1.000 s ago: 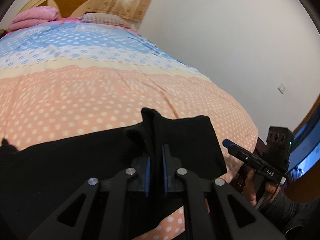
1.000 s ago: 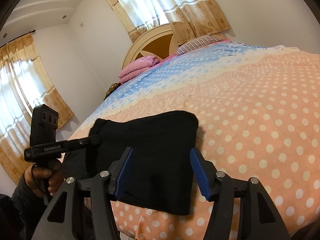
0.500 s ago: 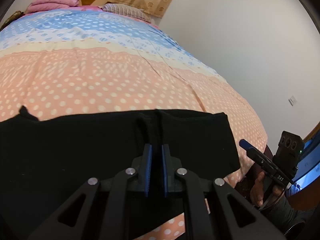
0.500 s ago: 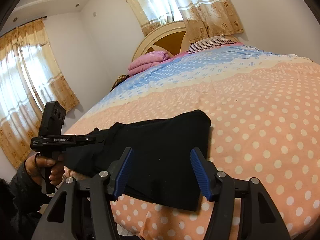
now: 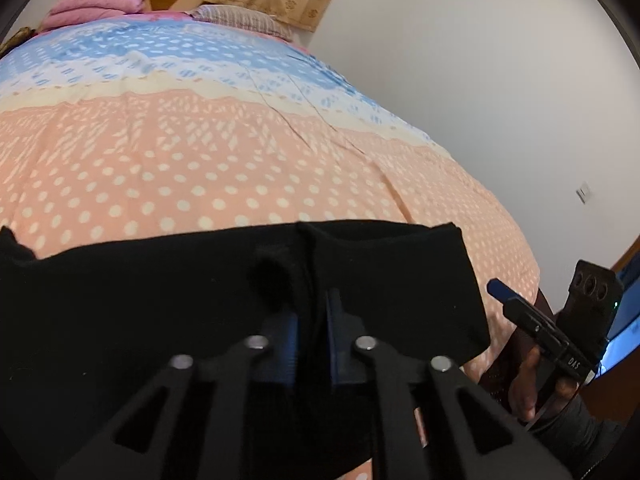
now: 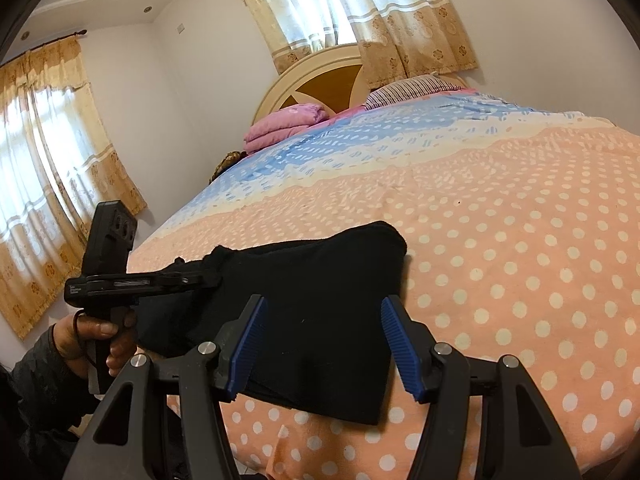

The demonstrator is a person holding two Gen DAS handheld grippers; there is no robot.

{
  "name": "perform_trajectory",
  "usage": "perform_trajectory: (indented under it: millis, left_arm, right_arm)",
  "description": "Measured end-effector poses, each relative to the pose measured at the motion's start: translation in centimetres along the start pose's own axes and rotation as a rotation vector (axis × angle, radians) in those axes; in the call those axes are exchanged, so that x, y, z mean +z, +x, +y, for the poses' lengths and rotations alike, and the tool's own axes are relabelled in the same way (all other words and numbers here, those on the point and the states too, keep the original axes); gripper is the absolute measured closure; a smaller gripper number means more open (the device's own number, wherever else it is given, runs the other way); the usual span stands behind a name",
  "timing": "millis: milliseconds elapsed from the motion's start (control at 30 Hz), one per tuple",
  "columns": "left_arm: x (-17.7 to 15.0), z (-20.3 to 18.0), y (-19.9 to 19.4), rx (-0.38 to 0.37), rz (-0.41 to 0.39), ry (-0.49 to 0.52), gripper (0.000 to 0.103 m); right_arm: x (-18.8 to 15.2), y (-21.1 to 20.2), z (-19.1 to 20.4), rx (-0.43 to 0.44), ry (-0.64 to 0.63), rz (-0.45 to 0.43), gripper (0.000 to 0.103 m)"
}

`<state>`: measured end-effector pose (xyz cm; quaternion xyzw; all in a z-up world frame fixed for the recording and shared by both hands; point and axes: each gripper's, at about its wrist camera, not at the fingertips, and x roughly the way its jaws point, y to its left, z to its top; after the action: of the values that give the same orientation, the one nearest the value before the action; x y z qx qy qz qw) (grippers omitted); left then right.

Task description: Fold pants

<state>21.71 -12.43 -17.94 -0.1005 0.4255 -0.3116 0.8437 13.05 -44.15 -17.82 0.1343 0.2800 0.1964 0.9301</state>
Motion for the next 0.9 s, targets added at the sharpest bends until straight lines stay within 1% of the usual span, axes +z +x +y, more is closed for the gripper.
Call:
perform_trajectory:
  millis: [67, 133, 167, 233, 300, 367, 433, 467, 500, 533, 600, 667, 733, 833, 867, 900]
  left_arm:
    - [0.3, -0.1, -0.9, -0.019, -0.028, -0.011, 0.094]
    - [0.7, -0.2, -2.9, -0.037, -0.086, -0.018, 0.094]
    - [0.8, -0.2, -3.6, -0.035, -0.094, -0.015, 0.094]
    - [0.9, 0.2, -4.6, -0.019, -0.090, -0.029, 0.094]
    - [0.7, 0.7, -4.7, -0.007, -0.078, -0.035, 0.094]
    - [0.1, 1.4, -3.9, 0.031, -0.045, -0.050, 0.094]
    - [-0.3, 2.3, -2.9, 0.036, -0.029, -0.080, 0.094]
    - [-0.5, 2.7, -2.4, 0.046, -0.022, -0.089, 0.094]
    - [-0.6, 2.9, -2.2, 0.050, -0.019, -0.093, 0.094]
    - [-0.6, 3.1, -2.0, 0.049, -0.021, -0.101, 0.093]
    - [-0.7, 3.2, -1.8, 0.049, -0.023, -0.104, 0.091]
    - [-0.7, 3.4, -1.9, 0.052, -0.028, -0.103, 0.086]
    - [-0.8, 3.5, -2.2, 0.039, -0.035, -0.101, 0.084]
    - [-1.0, 3.6, -3.0, 0.050, -0.058, -0.097, 0.069]
    - [-1.0, 3.8, -3.2, 0.057, -0.064, -0.099, 0.062]
    - [-1.0, 3.9, -3.6, 0.067, -0.074, -0.103, 0.057]
  right_arm:
    - [0.0, -0.1, 0.0, 0.003, -0.004, -0.004, 0.042]
    - [0.1, -0.2, -0.1, 0.011, -0.001, -0.014, 0.042]
    - [0.1, -0.3, 0.0, 0.014, 0.001, -0.018, 0.042]
    - [0.1, -0.3, 0.1, 0.024, 0.000, -0.018, 0.042]
    - [0.0, -0.1, 0.4, 0.033, -0.015, -0.007, 0.042]
    - [-0.2, 0.2, 1.1, 0.042, -0.041, 0.005, 0.042]
    - [-0.5, 0.6, 1.9, 0.053, -0.081, 0.024, 0.041]
    - [-0.7, 1.1, 2.2, 0.058, -0.098, 0.049, 0.040]
    - [-1.0, 1.7, 2.5, 0.046, -0.118, 0.084, 0.038]
    - [-1.4, 2.3, 2.8, 0.015, -0.144, 0.112, 0.038]
    - [-1.8, 3.1, 3.0, -0.028, -0.179, 0.142, 0.038]
    - [-1.7, 3.0, 3.1, -0.044, -0.182, 0.139, 0.038]
    - [-1.1, 2.4, 3.2, -0.037, -0.151, 0.129, 0.038]
    - [0.1, 1.8, 4.3, -0.016, -0.174, 0.084, 0.037]
    - [0.3, 1.9, 4.8, -0.016, -0.191, 0.080, 0.037]
    - [0.6, 2.3, 5.2, -0.017, -0.202, 0.081, 0.037]
